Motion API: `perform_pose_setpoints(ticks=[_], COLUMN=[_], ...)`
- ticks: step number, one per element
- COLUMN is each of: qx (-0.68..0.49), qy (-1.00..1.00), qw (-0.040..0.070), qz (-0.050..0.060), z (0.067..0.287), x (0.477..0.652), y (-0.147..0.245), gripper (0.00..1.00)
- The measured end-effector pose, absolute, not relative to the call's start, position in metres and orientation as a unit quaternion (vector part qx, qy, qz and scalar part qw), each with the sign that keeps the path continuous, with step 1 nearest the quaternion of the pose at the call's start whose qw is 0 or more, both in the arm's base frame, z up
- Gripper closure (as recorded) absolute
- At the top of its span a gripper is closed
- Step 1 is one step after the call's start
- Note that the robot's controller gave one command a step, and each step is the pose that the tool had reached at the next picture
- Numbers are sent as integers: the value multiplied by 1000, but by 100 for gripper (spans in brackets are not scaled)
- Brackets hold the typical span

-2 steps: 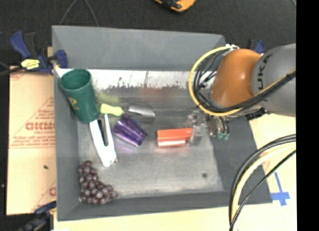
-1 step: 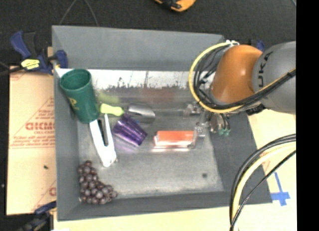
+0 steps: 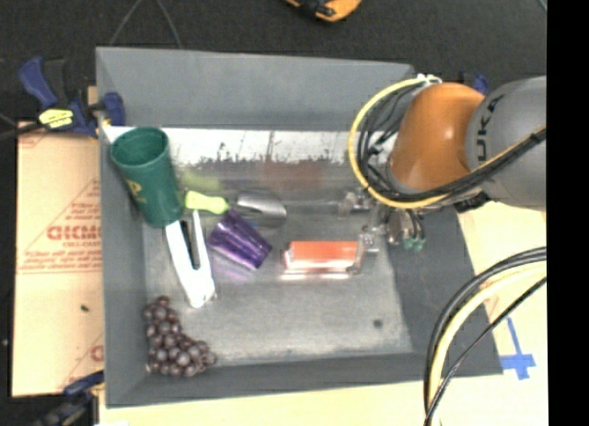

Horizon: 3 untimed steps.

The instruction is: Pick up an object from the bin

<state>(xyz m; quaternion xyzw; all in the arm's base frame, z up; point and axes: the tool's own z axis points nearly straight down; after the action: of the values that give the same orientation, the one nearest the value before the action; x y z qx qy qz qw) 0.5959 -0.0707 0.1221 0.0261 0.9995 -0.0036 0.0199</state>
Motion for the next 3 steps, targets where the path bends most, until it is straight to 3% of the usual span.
perform_pose_setpoints(ticks=[1,2,3], qx=[-29,-94,-94], qy=[999,995,995], qw=[20,22,22], qz=[-5,-7,-7], z=[69,72,72], x=[589,608,608], y=[-65,-59,-59], gripper=[0,100,100])
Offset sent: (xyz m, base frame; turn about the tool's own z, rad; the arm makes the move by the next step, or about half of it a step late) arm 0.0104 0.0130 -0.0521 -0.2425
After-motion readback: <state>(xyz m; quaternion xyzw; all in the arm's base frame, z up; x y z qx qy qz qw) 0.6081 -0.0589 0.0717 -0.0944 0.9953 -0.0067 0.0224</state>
